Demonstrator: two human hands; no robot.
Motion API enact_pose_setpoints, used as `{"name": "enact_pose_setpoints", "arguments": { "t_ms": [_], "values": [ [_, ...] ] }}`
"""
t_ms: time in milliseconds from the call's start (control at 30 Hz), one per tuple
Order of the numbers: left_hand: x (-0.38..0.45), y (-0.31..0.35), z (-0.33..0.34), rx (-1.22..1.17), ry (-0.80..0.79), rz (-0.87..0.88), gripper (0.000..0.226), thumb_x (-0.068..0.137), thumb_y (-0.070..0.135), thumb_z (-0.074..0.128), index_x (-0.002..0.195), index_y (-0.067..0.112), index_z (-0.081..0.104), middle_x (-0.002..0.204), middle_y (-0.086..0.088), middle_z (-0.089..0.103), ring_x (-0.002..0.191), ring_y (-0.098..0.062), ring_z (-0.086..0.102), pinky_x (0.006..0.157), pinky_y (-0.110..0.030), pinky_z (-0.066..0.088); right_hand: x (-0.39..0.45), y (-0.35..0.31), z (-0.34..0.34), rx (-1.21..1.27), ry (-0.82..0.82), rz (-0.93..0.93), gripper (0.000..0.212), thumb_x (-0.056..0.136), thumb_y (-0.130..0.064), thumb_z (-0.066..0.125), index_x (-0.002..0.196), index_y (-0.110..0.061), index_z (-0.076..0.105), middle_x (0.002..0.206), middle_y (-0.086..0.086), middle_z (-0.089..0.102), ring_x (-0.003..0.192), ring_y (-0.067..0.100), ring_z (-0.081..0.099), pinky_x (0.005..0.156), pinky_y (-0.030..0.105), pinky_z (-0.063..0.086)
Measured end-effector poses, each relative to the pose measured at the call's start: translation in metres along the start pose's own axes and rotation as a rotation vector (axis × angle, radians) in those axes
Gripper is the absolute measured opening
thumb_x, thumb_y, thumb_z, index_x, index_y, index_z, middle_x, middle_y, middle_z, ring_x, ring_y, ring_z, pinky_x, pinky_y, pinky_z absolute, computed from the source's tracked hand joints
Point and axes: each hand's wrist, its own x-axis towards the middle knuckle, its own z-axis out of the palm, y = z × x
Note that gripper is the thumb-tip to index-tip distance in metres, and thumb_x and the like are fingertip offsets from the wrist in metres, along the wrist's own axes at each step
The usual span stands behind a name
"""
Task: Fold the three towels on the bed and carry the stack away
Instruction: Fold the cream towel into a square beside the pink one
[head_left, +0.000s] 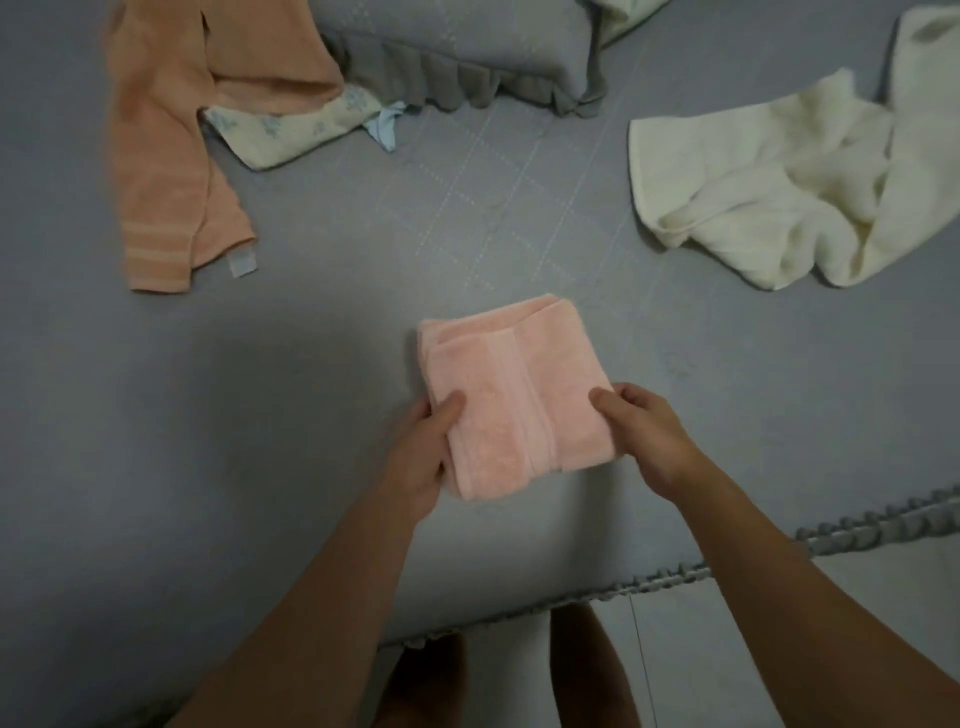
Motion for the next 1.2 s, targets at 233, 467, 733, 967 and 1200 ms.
{"name": "enact_pose_setpoints", "arguments": {
  "t_ms": [233,467,733,967,1200],
  "values": [
    [0.042,-0.037,0.151,0.160,-0.087,-0.024,0.036,0.094,0.024,0.060,0.128,0.013,0.055,0.124,-0.008,0.068,0.112,-0.025,0.065,0.091,-0.043,0.054,0.050,-0.024,-0.140,-0.108,0.232,-0.143,0.018,0.082,-0.036,0.073,0.090,-0.024,0.063,0.096,-0.003,0.068,0.085,0.016,0.064,0.071,0.033,0.051],
    [0.067,-0.070,0.197,0.557,0.179,0.006,0.023,0.077,0.013,0.072,0.097,0.014,0.061,0.091,-0.006,0.067,0.088,-0.028,0.067,0.071,-0.036,0.056,0.099,-0.023,-0.207,-0.516,0.200,-0.136,0.048,0.078,-0.034,0.074,0.121,-0.015,0.061,0.112,0.002,0.064,0.095,0.017,0.060,0.084,0.032,0.046],
    [0.070,-0.047,0.164,0.479,0.225,0.015,0.023,0.093,0.024,0.059,0.115,0.015,0.058,0.090,-0.002,0.064,0.073,-0.014,0.060,0.060,-0.028,0.048,0.207,-0.126,-0.198,-0.852,0.386,-0.172,0.101,0.079,-0.035,0.073,0.154,-0.022,0.006,0.151,0.023,0.031,0.126,0.044,0.047,0.102,0.049,0.039],
    [0.078,0.002,0.159,0.350,0.272,0.135,0.027,0.094,0.013,0.057,0.120,0.017,0.052,0.095,-0.003,0.058,0.075,-0.014,0.058,0.061,-0.028,0.045,0.172,-0.206,-0.102,-0.582,0.354,-0.623,0.031,0.088,-0.028,0.051,0.113,-0.012,0.060,0.111,0.019,0.067,0.105,0.038,0.060,0.081,0.039,0.044],
    [0.052,0.063,0.134,0.303,0.149,0.182,0.039,0.094,0.005,0.058,0.132,0.008,0.049,0.117,-0.006,0.061,0.093,-0.007,0.063,0.080,-0.027,0.054,0.047,-0.180,0.050,-0.397,-0.291,-0.542,0.034,0.085,-0.022,0.056,0.118,-0.021,0.061,0.115,0.007,0.068,0.109,0.028,0.061,0.097,0.033,0.045]
  ]
}}
